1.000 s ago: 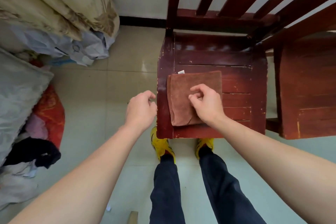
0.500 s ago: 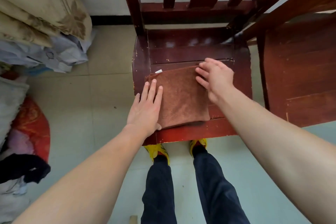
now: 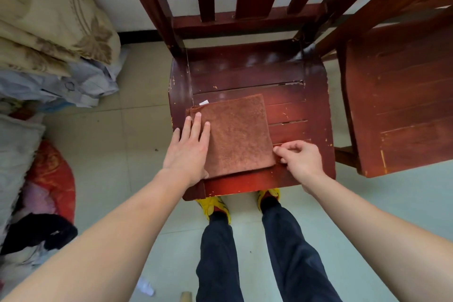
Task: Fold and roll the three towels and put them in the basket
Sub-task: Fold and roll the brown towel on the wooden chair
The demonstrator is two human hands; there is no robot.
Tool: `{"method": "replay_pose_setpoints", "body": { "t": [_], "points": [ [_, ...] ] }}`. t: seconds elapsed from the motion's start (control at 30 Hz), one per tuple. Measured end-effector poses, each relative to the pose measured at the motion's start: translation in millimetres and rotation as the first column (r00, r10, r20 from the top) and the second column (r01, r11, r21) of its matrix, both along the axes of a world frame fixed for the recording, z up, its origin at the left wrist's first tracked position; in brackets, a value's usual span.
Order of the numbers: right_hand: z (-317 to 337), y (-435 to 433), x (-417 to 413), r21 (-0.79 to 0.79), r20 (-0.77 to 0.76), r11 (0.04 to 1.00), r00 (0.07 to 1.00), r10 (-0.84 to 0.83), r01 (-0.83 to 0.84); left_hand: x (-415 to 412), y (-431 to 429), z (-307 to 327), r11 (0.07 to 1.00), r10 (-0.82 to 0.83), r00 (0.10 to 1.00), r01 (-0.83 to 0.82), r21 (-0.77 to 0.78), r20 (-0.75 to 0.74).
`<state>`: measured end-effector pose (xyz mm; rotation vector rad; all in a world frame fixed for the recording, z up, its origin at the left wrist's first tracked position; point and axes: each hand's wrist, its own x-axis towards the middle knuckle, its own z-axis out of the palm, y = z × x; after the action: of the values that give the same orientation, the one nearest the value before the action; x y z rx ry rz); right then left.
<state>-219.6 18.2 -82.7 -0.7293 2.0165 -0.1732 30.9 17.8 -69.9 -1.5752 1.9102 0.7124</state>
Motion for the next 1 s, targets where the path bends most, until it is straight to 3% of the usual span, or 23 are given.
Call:
{"method": "replay_pose_setpoints", "body": {
  "t": [0.07,0.17,0.2,0.27,0.37,0.43,0.53,0.6,0.67,0.73,0.8,1.0],
  "points": [
    [5,-8,3,-0.074,-0.098,0.988,0.987,0.127,-0.134,-7,-10,11,0.992,-0.011,0.999,0.006,-0.13,-0.038],
    [9,-7,24,0.015,-0.164,0.935,0.921,0.353,-0.356,-27,-28,18,0.904,0.03,0.97,-0.129,-0.408,-0.241],
    [6,-3,32,0.069,-0.222,0.894,0.866,0.447,-0.444,-34,-35,16,0.895,0.134,0.928,-0.264,-0.36,-0.347],
    [-1,3,41,0.131,-0.272,0.834,0.79,0.55,-0.536,-45,-51,11,0.824,0.462,0.741,-0.561,-0.072,-0.487],
    [-5,-4,31,0.114,-0.12,0.893,0.887,0.447,-0.435,-47,-72,2,0.504,0.819,0.372,-0.831,0.237,-0.437],
    [0,-15,13,0.018,-0.063,0.945,0.943,0.326,-0.326,-46,-79,2,0.335,0.905,0.163,-0.843,0.421,-0.393],
    [16,-28,-7,-0.195,-0.107,0.935,0.954,0.279,-0.295,-47,-80,7,0.172,0.961,-0.007,-0.764,0.621,-0.275],
    [32,-32,-13,-0.327,-0.195,0.853,0.912,0.362,-0.408,-46,-83,10,0.048,0.973,-0.132,-0.692,0.72,-0.191],
    [46,-29,-11,-0.389,-0.326,0.694,0.796,0.511,-0.605,-45,-87,14,-0.053,0.964,-0.236,-0.627,0.777,-0.125],
    [54,-19,-5,-0.362,-0.457,0.522,0.635,0.623,-0.773,-45,-89,16,-0.08,0.957,-0.269,-0.609,0.789,-0.11],
    [57,-7,1,-0.316,-0.56,0.392,0.503,0.658,-0.864,-48,-89,19,-0.022,0.957,-0.235,-0.643,0.766,-0.17],
    [47,36,4,-0.06,-0.566,0.3,0.28,0.775,-0.952,-46,-77,14,0.204,0.913,-0.056,-0.796,0.57,-0.405]
  ]
}}
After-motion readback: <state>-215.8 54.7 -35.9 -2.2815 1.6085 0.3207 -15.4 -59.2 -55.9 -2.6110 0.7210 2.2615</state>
